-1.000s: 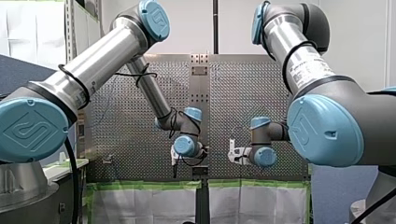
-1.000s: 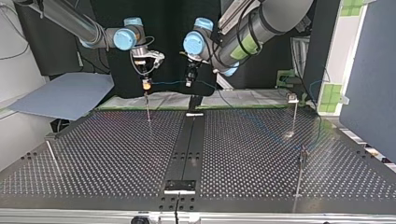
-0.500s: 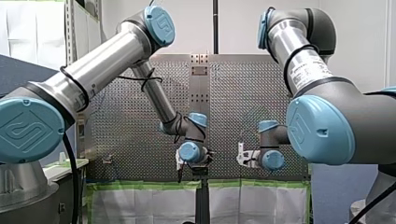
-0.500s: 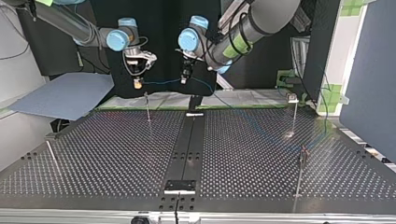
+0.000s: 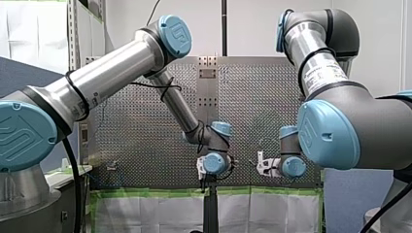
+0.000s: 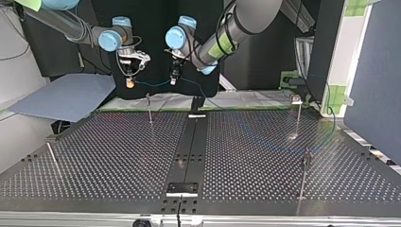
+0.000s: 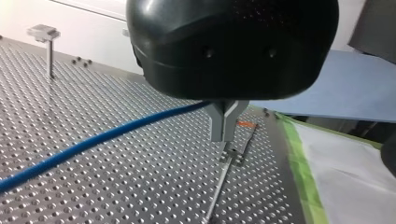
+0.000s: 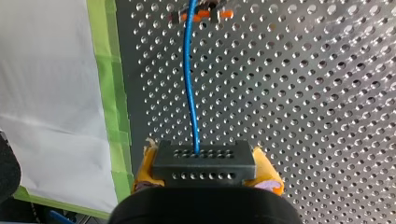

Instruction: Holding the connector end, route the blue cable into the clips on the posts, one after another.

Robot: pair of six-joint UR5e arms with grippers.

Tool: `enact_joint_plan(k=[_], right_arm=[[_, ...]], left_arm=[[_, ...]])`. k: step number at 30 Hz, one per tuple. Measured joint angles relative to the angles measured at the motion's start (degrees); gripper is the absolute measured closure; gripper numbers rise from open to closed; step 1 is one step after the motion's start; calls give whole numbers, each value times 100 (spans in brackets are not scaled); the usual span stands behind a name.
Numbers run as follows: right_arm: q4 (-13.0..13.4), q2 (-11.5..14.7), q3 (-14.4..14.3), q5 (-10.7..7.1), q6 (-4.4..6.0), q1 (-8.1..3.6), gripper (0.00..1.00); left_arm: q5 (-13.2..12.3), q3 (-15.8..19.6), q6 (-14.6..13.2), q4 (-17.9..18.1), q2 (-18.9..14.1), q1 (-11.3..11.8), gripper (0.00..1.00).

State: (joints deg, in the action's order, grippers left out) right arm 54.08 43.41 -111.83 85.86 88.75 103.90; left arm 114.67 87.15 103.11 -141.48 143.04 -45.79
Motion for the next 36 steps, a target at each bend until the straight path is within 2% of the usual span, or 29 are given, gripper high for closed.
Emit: enact_joint_plan(k=[9, 14, 20, 24, 27, 31, 36], right_arm=[[27, -2, -13, -341, -93, -108, 100], [73, -5, -11, -493, -65, -125, 100], [16, -4, -11, -549, -78, -172, 100], [-6, -3, -9, -593, -47, -213, 100], [19, -4, -9, -631, -83, -257, 100], [63, -9, -7, -766, -132, -312, 100], [120, -18, 14, -979, -62, -398, 100]], left_arm=[[180, -558, -50, -426, 448, -184, 100], [435, -869, -54, -510, 729, -229, 100], [589, -1215, -58, -567, 878, -216, 100], [608, -1424, -62, -635, 1024, -193, 100], [639, -1533, -63, -647, 1066, -204, 100], [687, -1644, -64, -652, 1080, -190, 100], [735, -1684, -67, -657, 1082, -152, 100]])
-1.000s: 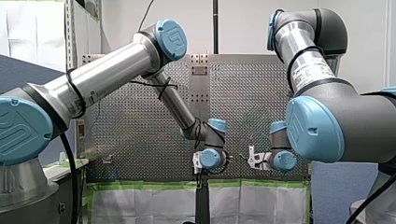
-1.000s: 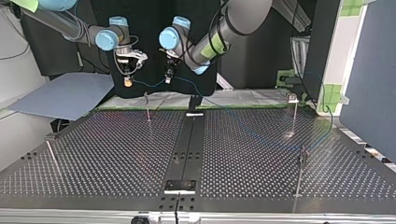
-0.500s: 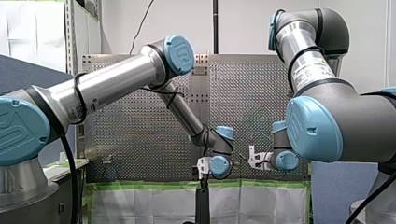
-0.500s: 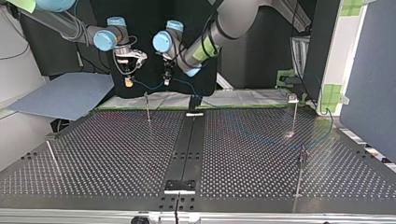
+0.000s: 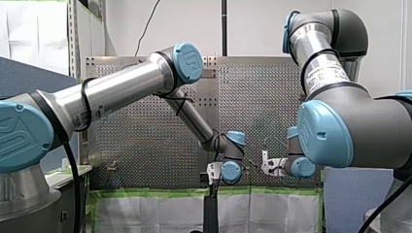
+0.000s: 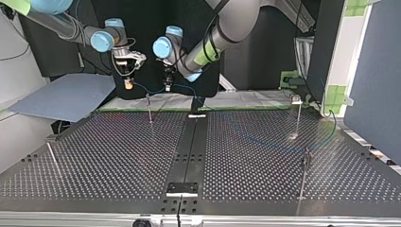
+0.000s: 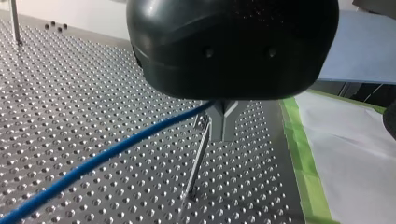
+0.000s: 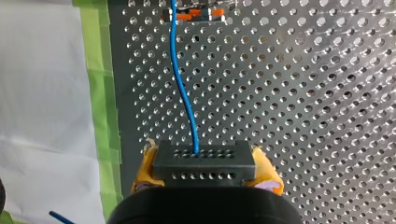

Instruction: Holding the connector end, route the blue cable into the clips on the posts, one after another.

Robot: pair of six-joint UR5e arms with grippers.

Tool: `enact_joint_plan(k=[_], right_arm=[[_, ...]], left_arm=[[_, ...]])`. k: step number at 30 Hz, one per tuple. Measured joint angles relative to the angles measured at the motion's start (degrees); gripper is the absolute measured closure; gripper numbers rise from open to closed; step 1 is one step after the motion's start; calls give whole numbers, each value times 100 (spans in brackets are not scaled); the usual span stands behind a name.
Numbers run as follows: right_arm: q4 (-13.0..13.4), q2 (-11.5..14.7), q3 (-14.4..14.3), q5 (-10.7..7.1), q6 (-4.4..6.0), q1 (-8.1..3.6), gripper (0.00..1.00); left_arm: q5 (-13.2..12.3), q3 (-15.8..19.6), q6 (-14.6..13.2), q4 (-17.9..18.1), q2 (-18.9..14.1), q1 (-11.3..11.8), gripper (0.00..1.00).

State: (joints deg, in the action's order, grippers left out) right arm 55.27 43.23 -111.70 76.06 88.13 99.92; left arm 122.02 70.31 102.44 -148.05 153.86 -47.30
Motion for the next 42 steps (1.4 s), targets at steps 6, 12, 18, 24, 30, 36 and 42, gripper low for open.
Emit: enact_joint_plan(k=[6, 12, 18, 24, 30, 36, 42], right_arm=[[-4, -96, 73, -151, 49, -93, 100], [-201, -397, 256, -163, -132, -151, 100], [-351, -495, 431, -197, -226, -176, 100], [-505, -502, 581, -326, -228, -193, 100], [-535, -503, 673, -448, -174, -238, 100], [-521, -510, 698, -469, -138, -293, 100], [-517, -519, 708, -479, -125, -375, 100]], left_arm=[[40, -1, -2, 6, 1, 36, 100], [66, -3, -5, 30, 0, 71, 100], [67, -2, -18, 45, 3, 108, 100], [92, -2, -58, 47, 5, 113, 100], [0, -2, -75, 42, 173, 107, 100], [-49, -51, -35, 150, 385, 87, 100], [-38, -224, 50, 141, 410, 64, 100]])
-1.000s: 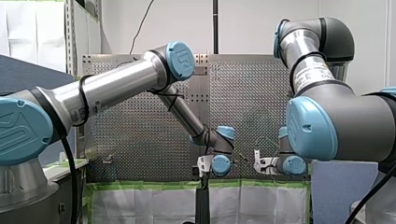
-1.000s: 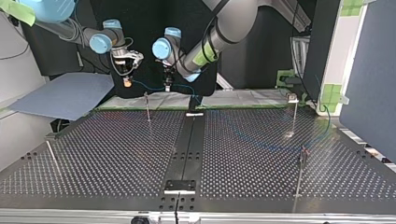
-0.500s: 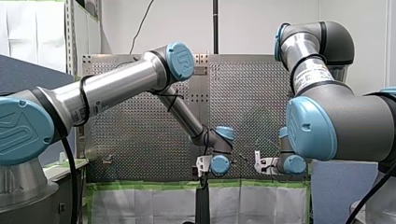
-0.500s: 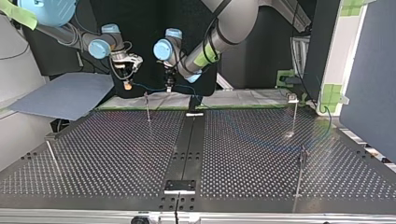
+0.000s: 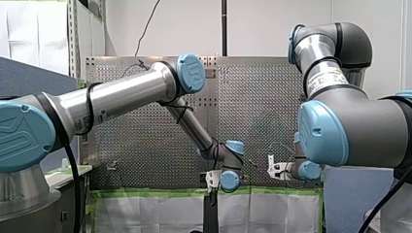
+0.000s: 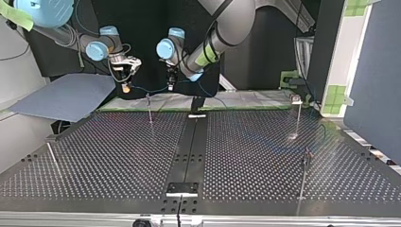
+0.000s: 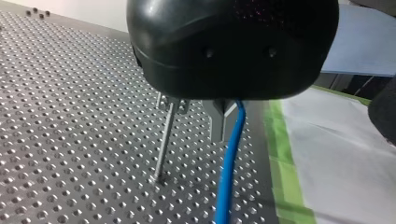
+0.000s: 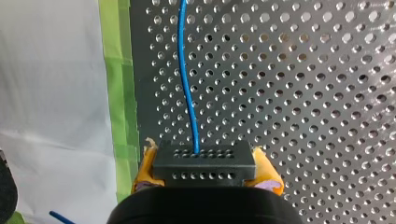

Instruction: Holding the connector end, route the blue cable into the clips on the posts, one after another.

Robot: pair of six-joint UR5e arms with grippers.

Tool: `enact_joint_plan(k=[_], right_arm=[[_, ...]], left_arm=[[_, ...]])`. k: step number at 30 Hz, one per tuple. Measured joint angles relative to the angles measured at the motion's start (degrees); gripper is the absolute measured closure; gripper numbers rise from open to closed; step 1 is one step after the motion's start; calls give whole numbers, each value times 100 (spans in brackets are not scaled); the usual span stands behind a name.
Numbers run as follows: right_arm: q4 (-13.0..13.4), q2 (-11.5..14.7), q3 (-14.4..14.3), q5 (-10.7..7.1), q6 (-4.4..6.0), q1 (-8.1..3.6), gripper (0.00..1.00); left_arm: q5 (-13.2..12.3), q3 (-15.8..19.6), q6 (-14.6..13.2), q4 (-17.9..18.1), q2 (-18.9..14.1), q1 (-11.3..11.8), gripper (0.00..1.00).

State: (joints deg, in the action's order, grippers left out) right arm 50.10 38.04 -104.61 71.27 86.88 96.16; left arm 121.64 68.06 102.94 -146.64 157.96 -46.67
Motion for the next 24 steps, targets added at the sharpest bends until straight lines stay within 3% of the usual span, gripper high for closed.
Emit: enact_joint_plan(k=[10, 19, 24], right_arm=[[-96, -6, -2, -161, -154, -36, 100], [-109, -8, -3, -348, -131, -62, 100], [-115, -10, -2, -378, -7, -145, 100]], left_arm=[[119, -358, 52, -125, 114, -97, 100], [301, -827, 90, -547, 395, -112, 100], [475, -893, 141, -611, 403, -115, 100]])
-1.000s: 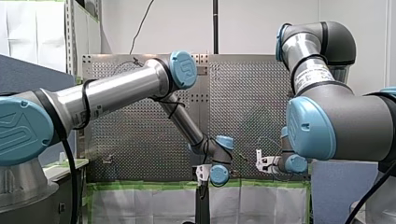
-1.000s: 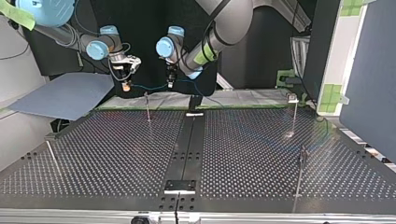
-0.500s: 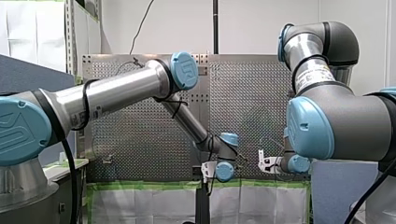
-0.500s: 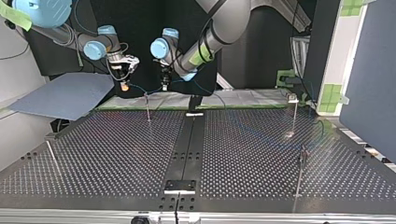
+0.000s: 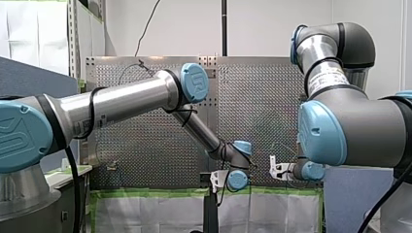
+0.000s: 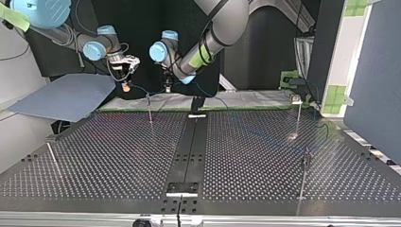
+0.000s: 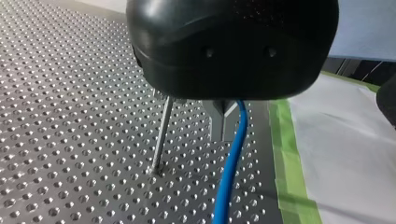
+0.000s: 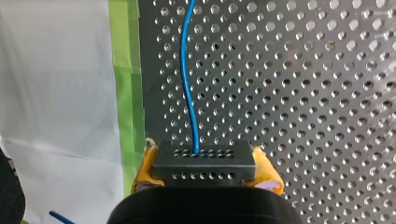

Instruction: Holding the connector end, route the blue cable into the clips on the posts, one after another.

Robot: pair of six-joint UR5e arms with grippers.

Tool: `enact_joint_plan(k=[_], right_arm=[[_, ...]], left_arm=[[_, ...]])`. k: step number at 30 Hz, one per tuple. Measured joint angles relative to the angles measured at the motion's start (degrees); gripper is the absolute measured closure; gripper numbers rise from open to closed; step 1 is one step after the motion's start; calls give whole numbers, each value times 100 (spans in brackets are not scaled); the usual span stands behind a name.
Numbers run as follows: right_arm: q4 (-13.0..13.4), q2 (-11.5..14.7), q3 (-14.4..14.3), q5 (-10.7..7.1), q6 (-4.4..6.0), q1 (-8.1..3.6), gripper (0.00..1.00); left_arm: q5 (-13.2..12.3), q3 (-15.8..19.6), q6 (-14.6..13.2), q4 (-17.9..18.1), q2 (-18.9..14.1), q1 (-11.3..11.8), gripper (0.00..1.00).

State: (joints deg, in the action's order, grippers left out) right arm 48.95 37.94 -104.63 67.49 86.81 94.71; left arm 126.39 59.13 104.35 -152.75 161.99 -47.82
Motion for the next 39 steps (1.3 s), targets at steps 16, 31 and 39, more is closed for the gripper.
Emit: enact_joint_plan(k=[16, 31, 39], right_arm=[[-104, -5, 149, -108, 130, -196, 100], [-154, -49, 158, -113, 161, -306, 100], [-157, -53, 163, -186, 169, -324, 100]], left_arm=[[160, -190, 36, -56, 6, -28, 100], [216, -464, 32, -529, 10, -41, 100], [76, -534, 38, -529, 22, -23, 100]])
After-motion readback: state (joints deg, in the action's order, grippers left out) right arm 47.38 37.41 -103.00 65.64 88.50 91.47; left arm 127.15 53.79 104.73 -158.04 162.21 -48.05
